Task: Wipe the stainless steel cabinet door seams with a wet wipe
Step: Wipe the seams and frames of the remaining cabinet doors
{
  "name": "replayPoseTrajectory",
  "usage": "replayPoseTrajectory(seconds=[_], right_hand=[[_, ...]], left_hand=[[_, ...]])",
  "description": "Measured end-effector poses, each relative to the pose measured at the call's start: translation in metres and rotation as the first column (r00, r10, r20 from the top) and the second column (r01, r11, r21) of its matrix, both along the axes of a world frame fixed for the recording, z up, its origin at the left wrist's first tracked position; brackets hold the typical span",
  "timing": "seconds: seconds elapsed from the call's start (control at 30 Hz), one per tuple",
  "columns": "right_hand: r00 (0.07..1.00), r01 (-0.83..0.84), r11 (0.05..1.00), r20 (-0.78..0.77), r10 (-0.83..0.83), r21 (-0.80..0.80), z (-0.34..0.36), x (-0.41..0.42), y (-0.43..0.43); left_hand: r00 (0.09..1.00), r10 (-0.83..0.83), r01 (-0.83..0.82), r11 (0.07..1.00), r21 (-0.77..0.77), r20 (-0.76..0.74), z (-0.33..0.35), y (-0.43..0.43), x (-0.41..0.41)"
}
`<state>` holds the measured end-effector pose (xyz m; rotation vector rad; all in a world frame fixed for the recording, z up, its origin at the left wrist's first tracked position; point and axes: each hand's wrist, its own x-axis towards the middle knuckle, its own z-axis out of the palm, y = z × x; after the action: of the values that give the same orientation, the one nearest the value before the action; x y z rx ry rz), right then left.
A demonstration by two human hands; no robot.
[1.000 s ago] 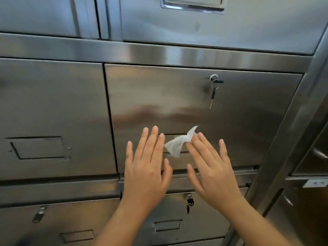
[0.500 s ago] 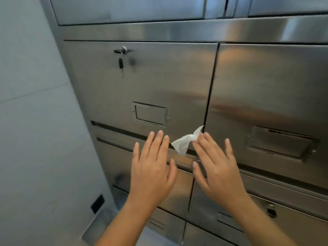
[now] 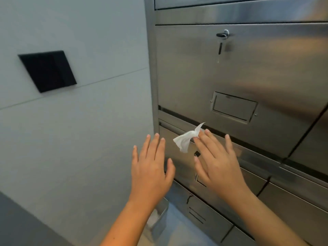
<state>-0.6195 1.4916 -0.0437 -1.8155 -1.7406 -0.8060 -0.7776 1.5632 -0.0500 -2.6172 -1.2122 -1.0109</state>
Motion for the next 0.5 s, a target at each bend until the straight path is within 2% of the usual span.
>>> replayPoseTrajectory(seconds=[0.27, 0.5], right_hand=[[0.992, -0.122, 0.992, -0.017, 0.121, -0.044, -0.01, -0.049, 0.043], [0.975, -0.222, 0.975, -0.03, 0.221, -0.02, -0.02, -0.055, 0.072]], left_hand=[[0.992, 0.127, -0.128, 0.991, -0.04, -0.01, -0.014, 0.025, -0.05], [0.974, 0.224, -0.225, 0.974, -0.041, -0.023, -0.024, 0.036, -0.058]])
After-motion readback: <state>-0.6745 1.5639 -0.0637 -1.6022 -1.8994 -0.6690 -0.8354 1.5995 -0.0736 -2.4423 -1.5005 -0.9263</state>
